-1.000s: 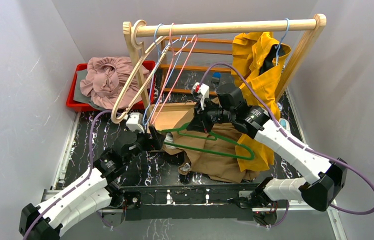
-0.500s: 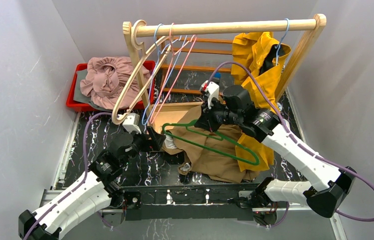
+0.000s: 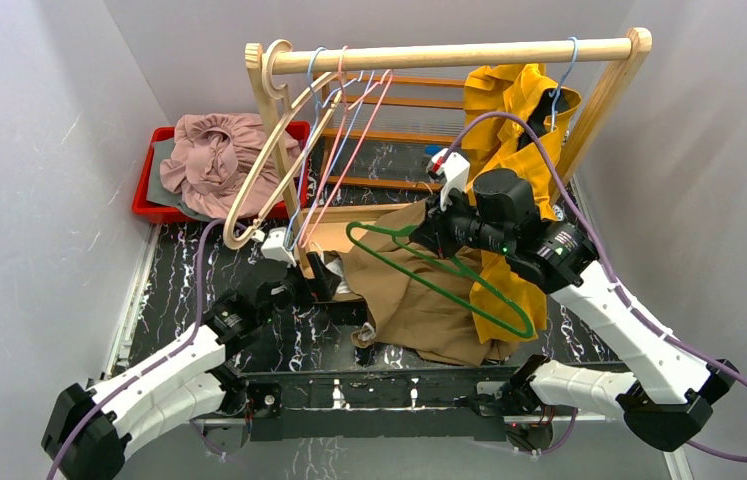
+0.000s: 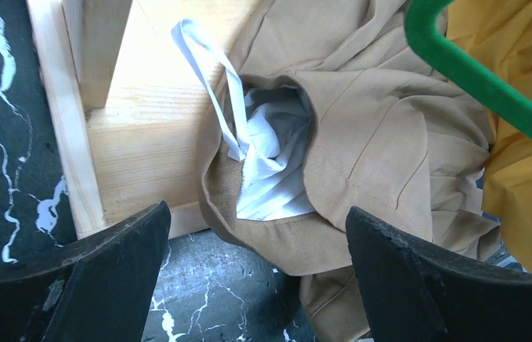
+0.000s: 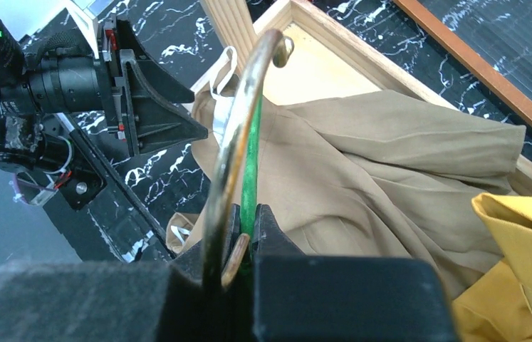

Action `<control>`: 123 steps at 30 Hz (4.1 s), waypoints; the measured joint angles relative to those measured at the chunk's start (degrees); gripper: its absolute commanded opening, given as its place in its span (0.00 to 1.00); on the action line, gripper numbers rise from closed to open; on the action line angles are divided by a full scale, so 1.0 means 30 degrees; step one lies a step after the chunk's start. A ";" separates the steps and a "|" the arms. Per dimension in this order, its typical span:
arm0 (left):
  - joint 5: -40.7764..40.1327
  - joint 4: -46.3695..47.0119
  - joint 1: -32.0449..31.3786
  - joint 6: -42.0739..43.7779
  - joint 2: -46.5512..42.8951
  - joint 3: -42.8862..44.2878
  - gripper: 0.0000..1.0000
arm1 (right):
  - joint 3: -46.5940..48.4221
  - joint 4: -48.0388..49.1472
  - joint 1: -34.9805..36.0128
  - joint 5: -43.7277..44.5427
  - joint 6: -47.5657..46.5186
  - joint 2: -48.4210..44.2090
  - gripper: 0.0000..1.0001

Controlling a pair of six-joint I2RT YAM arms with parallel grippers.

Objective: Remove the skirt from the hanger
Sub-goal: Place the hanger at the clothesline, then pick up the skirt from the center of the board.

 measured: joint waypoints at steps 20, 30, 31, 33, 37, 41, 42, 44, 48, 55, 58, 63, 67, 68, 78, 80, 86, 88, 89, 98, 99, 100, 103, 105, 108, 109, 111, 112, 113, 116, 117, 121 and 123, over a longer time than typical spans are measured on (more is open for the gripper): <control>0.0750 0.1894 0.0000 -0.2127 -0.0656 -0.1814 0.92 | 0.6637 0.0153 0.0000 0.6237 -0.1195 0.0291 0.00; 0.1078 0.1581 0.0000 -0.1770 -0.0925 -0.1814 0.93 | 0.9879 0.3089 0.0000 0.9508 -0.2200 0.2820 0.00; 0.1188 0.1603 0.0000 -0.1770 -0.1042 -0.1814 0.93 | 1.0112 0.3315 0.0000 0.9799 -0.2229 0.3213 0.00; 0.1472 0.1610 0.0000 -0.1807 -0.1275 -0.1814 0.94 | 1.0462 0.3854 0.0000 1.0433 -0.2382 0.4160 0.00; 0.2149 0.1953 0.0000 -0.2062 -0.1530 -0.1858 0.99 | 1.0477 0.4597 0.0000 1.1169 -0.2725 0.5639 0.00; 0.2667 0.2186 0.0000 -0.2484 -0.1610 -0.2200 0.99 | 1.0637 0.5260 0.0000 1.1664 -0.3104 0.6645 0.00; 0.2747 0.2178 0.0000 -0.2565 -0.1617 -0.2288 0.99 | 1.0681 0.5450 0.0000 1.1788 -0.3177 0.6834 0.00; 0.2871 0.2084 0.0000 -0.2659 -0.1617 -0.2339 0.99 | 1.0695 0.5821 0.0000 1.2014 -0.3330 0.7089 0.00; 0.2965 0.2091 0.0000 -0.2747 -0.1785 -0.2339 0.99 | 1.0688 0.6506 0.0000 1.2429 -0.3563 0.7417 0.00; 0.3249 0.2120 0.0000 -0.2783 -0.1654 -0.2339 0.99 | 1.0433 0.7191 0.0000 1.2808 -0.3548 0.7949 0.03; 0.3453 0.1734 0.0000 -0.2761 -0.0882 -0.2229 0.99 | 1.0178 0.7526 0.0000 1.2845 -0.3417 0.8080 0.12; 0.3803 0.1202 0.0000 -0.2681 -0.0393 -0.1836 0.98 | 0.9289 0.7584 0.0000 1.2706 -0.2951 0.7344 0.63; 0.4007 0.0714 0.0000 -0.2820 0.0270 -0.1239 0.98 | 0.8495 0.3621 0.0000 1.1380 -0.2157 0.5450 0.98; 0.4131 0.0750 0.0000 -0.3716 0.0561 -0.1115 0.94 | 0.8211 0.2856 0.0000 1.0936 -0.2025 0.4554 0.98; 0.5435 0.3461 -0.0947 -0.6244 0.3104 -0.0903 0.92 | 0.4656 0.0532 0.0000 1.0018 -0.1596 -0.2266 0.98; 0.5428 0.4131 -0.1530 -0.6426 0.4007 -0.0576 0.92 | 0.4510 0.0488 0.0000 1.0018 -0.1596 -0.2324 0.99; 0.4779 0.5588 -0.2637 -0.6885 0.5989 -0.0138 0.72 | 0.4189 0.0452 0.0000 0.9938 -0.1603 -0.2346 0.98; 0.4386 0.6156 -0.2659 -0.7067 0.6339 -0.0138 0.68 | 0.4189 0.0481 0.0000 0.9930 -0.1603 -0.2361 0.98; 0.4197 0.6397 -0.2659 -0.7104 0.6470 -0.0138 0.63 | 0.4189 0.0488 0.0000 0.9923 -0.1603 -0.2412 0.98; 0.1960 0.5282 -0.2659 -0.6222 0.6550 0.0634 0.00 | 0.4189 0.0539 0.0000 0.9697 -0.1537 -0.2783 0.98; 0.1603 0.4641 -0.2659 -0.5952 0.6127 0.0780 0.00 | 0.4182 0.0546 0.0000 0.9697 -0.1537 -0.2783 0.98; 0.1246 0.3993 -0.2667 -0.5676 0.5530 0.0823 0.00 | 0.4167 0.0554 0.0000 0.9697 -0.1530 -0.2783 0.98; 0.0204 0.1690 -0.2659 -0.4699 0.3031 0.0838 0.00 | 0.3898 0.0627 0.0000 0.9712 -0.1530 -0.2863 0.98; -0.0175 0.0109 -0.2608 -0.3752 0.1239 0.0940 0.00 | 0.3869 0.0641 0.0000 0.9719 -0.1537 -0.2856 0.98; 0.0248 -0.1668 -0.1938 -0.2637 -0.0444 0.1246 0.00 | 0.3847 0.0670 0.0000 0.9726 -0.1545 -0.2863 0.99; 0.0678 -0.2127 -0.1304 -0.2302 -0.0933 0.1290 0.00 | 0.3840 0.0685 0.0000 0.9734 -0.1552 -0.2856 0.98; 0.1552 -0.2805 0.0051 -0.1778 -0.1617 0.1297 0.00 | 0.3840 0.0721 0.0000 0.9777 -0.1566 -0.2820 0.98; 0.2069 -0.3009 0.0699 -0.1581 -0.1807 0.1297 0.00 | 0.3840 0.0765 0.0000 0.9799 -0.1574 -0.2798 0.98; 0.2645 -0.3104 0.1399 -0.1384 -0.1945 0.1290 0.00 | 0.3840 0.0787 0.0000 0.9806 -0.1574 -0.2732 0.98; 0.5217 -0.3169 0.4007 -0.0780 -0.2076 0.1275 0.00 | 0.3847 0.0787 0.0000 0.9814 -0.1574 -0.2528 0.98; 0.6207 -0.3177 0.5173 -0.0590 -0.2004 0.1268 0.00 | 0.3847 0.0780 0.0000 0.9821 -0.1574 -0.2412 0.98; 1.0047 -0.3206 0.9581 -0.0168 -0.1209 0.1290 0.00 | 0.3847 0.0736 0.0000 1.0003 -0.1566 -0.2229 0.98; 1.0761 -0.3599 1.0622 0.0000 -0.0685 0.1545 0.00 | 0.3854 0.0678 0.0000 1.0163 -0.1574 -0.2229 0.98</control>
